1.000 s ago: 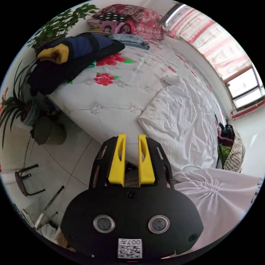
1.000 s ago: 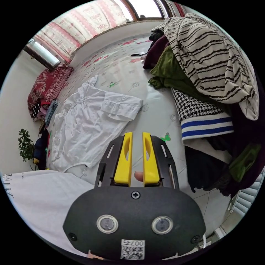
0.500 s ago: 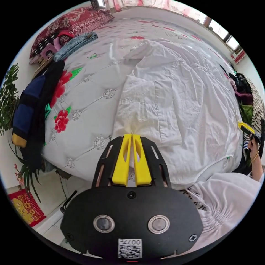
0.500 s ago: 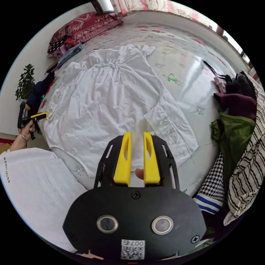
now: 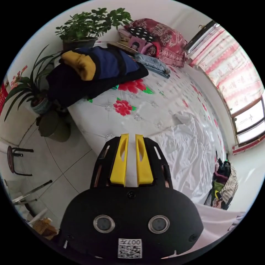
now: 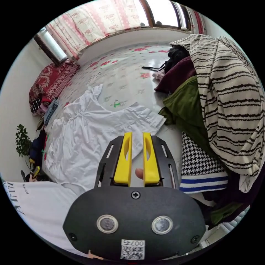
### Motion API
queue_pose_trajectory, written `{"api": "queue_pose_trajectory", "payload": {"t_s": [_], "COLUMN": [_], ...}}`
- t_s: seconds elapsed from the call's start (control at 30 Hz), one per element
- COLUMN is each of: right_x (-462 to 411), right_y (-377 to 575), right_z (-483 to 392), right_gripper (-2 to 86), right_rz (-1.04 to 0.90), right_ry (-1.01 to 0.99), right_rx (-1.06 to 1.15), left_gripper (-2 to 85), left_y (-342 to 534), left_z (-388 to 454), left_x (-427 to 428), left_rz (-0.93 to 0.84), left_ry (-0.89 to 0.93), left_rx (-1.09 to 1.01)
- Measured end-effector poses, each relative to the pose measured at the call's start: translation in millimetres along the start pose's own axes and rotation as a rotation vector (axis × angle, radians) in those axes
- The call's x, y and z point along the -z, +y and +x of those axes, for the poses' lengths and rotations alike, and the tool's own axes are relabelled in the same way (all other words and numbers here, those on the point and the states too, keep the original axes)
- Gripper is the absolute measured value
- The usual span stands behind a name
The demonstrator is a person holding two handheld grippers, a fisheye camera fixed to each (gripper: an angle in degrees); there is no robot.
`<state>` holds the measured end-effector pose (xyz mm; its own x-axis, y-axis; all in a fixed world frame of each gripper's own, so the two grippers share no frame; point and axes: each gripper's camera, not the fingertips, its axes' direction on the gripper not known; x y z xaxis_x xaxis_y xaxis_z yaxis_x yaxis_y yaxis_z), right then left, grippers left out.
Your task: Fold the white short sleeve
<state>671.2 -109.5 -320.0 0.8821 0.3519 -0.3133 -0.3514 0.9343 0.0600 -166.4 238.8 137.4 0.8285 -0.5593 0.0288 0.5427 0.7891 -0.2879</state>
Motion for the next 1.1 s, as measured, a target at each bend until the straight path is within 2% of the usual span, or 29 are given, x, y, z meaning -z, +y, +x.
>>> {"api": "queue_pose_trajectory", "payload": {"t_s": [0.13, 0.23, 0.33, 0.37, 0.43, 0.53, 0.6, 0.73, 0.87, 1.0, 1.1], "right_x": [-27, -33, -39, -41, -42, -43, -42, -31, 20, 100, 192], "right_y": [57, 76, 74, 69, 61, 50, 44, 30, 22, 19, 21], "right_z": [-35, -48, -54, -56, -60, -66, -70, -89, -102, -117, -142], "right_gripper": [7.0, 7.3, 7.5, 7.6, 7.6, 7.1, 6.1, 1.8, 0.1, -0.2, -0.3], "right_rz": [-0.163, -0.216, -0.242, -0.25, -0.251, -0.241, -0.232, -0.246, -0.094, 0.114, 0.309], "right_ry": [-0.109, -0.172, -0.272, -0.3, -0.336, -0.345, -0.346, -0.306, -0.378, -0.448, -0.476], "right_rx": [0.043, 0.008, -0.035, -0.048, -0.07, -0.094, -0.098, -0.041, -0.038, 0.02, 0.151], "left_gripper": [7.5, 7.7, 8.3, 8.6, 10.6, 11.4, 8.7, 2.4, -0.5, -0.9, -0.9], "left_y": [37, 48, 39, 38, 28, 26, 20, 8, 6, 15, 27], "left_z": [63, 94, 111, 113, 113, 112, 109, 108, 109, 133, 146], "left_x": [-52, -82, -88, -87, -76, -94, -93, -108, -95, 1, 92], "left_rz": [-0.335, -0.472, -0.527, -0.532, -0.505, -0.561, -0.497, -0.447, -0.315, 0.011, 0.261], "left_ry": [0.058, 0.039, -0.025, 0.001, 0.182, 0.214, 0.177, 0.292, 0.444, 0.619, 0.726], "left_rx": [-0.319, -0.401, -0.479, -0.487, -0.431, -0.384, -0.346, -0.235, -0.144, -0.312, -0.468]}}
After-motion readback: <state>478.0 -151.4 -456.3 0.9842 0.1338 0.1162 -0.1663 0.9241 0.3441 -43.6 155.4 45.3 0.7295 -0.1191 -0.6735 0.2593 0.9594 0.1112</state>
